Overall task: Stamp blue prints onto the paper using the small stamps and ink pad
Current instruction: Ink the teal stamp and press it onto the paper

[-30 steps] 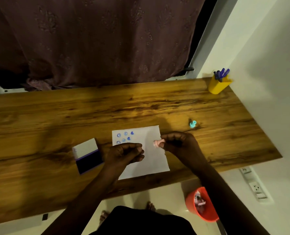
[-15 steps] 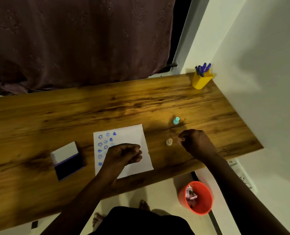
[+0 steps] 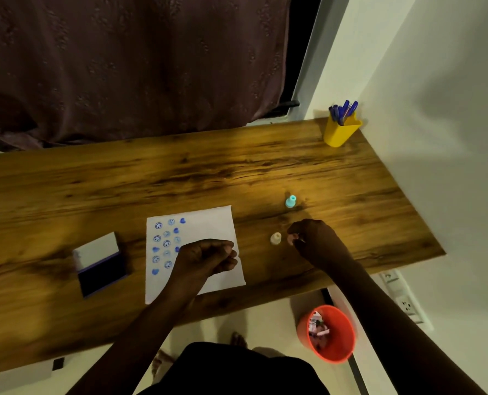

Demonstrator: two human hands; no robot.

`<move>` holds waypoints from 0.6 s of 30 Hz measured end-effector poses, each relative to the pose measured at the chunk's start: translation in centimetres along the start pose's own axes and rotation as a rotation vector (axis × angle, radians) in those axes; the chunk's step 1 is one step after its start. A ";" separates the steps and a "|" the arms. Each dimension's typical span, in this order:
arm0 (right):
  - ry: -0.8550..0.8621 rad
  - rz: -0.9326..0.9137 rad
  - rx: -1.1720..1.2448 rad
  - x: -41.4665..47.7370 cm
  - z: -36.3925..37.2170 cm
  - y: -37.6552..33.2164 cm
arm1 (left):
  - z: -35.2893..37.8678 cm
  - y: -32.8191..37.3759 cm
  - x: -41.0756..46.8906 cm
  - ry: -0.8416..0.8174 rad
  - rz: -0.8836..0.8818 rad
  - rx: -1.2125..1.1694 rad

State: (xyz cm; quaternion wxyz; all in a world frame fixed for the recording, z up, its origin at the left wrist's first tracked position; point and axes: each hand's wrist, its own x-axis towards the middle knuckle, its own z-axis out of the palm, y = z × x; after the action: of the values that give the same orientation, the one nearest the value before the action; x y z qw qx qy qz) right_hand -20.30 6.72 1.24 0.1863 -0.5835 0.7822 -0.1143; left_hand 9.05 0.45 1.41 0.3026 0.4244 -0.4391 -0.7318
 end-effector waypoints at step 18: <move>0.142 0.037 -0.133 8.1 -1.1 -0.5 | 0.4 0.1 0.0 0.086 0.067 -0.020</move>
State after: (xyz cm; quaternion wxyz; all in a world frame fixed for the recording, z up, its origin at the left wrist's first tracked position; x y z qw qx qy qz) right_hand -22.32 -1.19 1.19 0.0935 -0.5705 0.8098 -0.0997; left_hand 8.72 0.59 1.60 0.3499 0.4373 -0.4322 -0.7067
